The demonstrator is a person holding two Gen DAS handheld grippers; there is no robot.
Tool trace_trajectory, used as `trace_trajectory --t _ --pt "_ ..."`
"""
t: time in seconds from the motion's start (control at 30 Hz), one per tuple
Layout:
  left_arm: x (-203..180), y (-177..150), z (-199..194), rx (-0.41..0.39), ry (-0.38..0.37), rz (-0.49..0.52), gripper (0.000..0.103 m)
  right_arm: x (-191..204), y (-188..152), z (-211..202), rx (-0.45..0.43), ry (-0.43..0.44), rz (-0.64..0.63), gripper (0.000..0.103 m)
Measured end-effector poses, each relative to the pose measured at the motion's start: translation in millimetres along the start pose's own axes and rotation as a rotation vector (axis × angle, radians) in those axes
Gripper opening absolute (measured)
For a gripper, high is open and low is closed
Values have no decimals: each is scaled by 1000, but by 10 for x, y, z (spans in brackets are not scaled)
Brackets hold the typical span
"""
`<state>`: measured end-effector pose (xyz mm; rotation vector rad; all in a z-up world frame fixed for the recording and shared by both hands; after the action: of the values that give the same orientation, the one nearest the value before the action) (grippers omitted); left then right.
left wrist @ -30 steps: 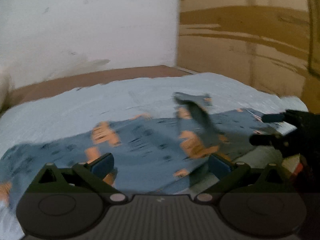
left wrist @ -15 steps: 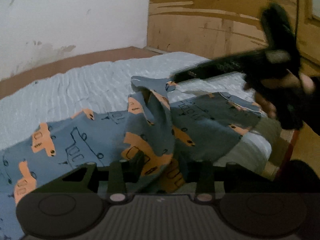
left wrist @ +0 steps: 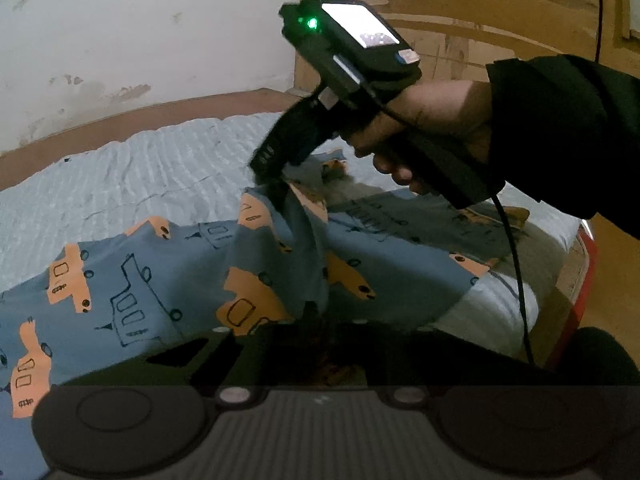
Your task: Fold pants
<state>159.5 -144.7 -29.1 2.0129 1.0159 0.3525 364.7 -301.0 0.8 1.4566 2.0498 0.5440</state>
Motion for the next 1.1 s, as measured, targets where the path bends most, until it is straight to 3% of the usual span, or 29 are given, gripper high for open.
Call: trace_trajectory --t 0.1,0.23,0.4,0.53,0.77,0.93,1.1 --pt "13 29 -48 -16 6 -8 0 -94 -31 -25 -10 -15 34 10" --pt "31 98 -165 -58 19 9 0 -312 -134 -354 -125 -36 102 4" --pt "-28 151 -368 -121 35 85 0 -676 -479 -1035 -257 -57 198 3" --pt "-130 87 -458 -142 55 138 0 -846 -1042 -1500 -316 -69 344 3" --pt "-237 -164 -359 -71 92 207 0 -818 -2116 -1649 -317 -85 617 0" --pt "-267 -259 -351 -47 128 228 0 -720 -2453 -1632 -337 -64 715 1" --pt "-293 -273 -357 -42 137 234 0 -825 -2477 -1593 -333 -23 774 30"
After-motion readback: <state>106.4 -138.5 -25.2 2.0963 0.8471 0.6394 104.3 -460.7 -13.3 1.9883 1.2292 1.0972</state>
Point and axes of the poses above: each gripper's, at about its wrist camera, not at the fingertips, and z roughly the way its jaws point, x to its left, y to its top, the point moved 1 cm from there along z, roughly the way its jaws point, and after that the axes turned 3 degrees about -y, right-handed, at the moved point
